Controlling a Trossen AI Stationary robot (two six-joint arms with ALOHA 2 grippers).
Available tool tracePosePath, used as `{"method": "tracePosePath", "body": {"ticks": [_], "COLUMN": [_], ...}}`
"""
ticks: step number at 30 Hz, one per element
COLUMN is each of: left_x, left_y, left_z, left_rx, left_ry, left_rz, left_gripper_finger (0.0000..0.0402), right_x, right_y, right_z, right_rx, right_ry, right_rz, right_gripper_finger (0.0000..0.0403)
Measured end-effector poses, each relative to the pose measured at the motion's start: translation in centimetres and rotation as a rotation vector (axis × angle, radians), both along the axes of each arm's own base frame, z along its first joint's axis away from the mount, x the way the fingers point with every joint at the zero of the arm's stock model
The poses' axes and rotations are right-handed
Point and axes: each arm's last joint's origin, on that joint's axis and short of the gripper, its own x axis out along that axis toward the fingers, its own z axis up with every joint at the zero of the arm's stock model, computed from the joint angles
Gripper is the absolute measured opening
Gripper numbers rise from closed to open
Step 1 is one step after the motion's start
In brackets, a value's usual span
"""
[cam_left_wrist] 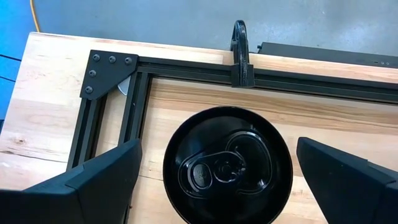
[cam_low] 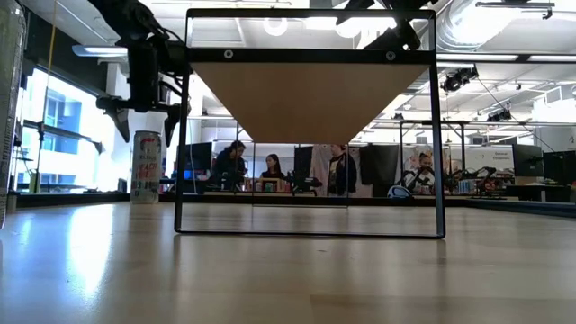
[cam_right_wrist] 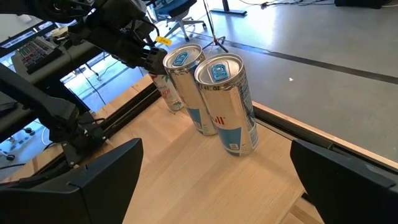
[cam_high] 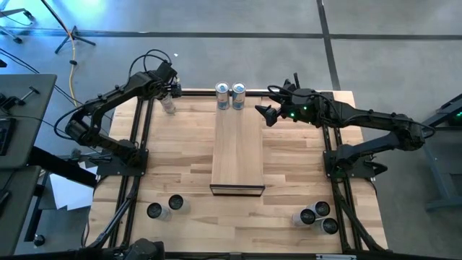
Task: Place canned beverage on shelf
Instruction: Put the top white pink soda can on the shelf
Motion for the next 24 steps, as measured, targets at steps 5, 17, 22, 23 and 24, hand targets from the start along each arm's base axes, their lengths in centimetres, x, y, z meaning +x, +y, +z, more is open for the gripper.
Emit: {"method": "tracePosePath", "body": {"ticks": [5,17,22,23,24], "left_x": [0.0,0.0,-0.03,-0.05,-0.06], "left_y": [0.0,0.0,0.03,0.03,0.04], "left_z": [0.0,0.0,0.02,0.03,0.03], "left_rx": [0.0,-0.001,0.007,0.011,0.013], "left_ry": [0.0,0.008,0.018,0.024,0.027], "left_rz": [0.0,-0.013,-0.008,-0.006,-0.004], "left_gripper_finger": [0.04,0.04,0.04,0.04,0.04], "right_x": [0.0,0.0,0.0,0.0,0.0], "right_y": [0.0,0.01,0.0,0.0,0.0], "right_z": [0.0,0.0,0.0,0.0,0.0], "right_rx": [0.0,0.0,0.0,0.0,0.0], "right_ry": [0.0,0.0,0.0,0.0,0.0], "right_rz": [0.0,0.0,0.0,0.0,0.0], "right_gripper_finger": [0.0394,0.0394,0.0394,0.0394,0.0394]}}
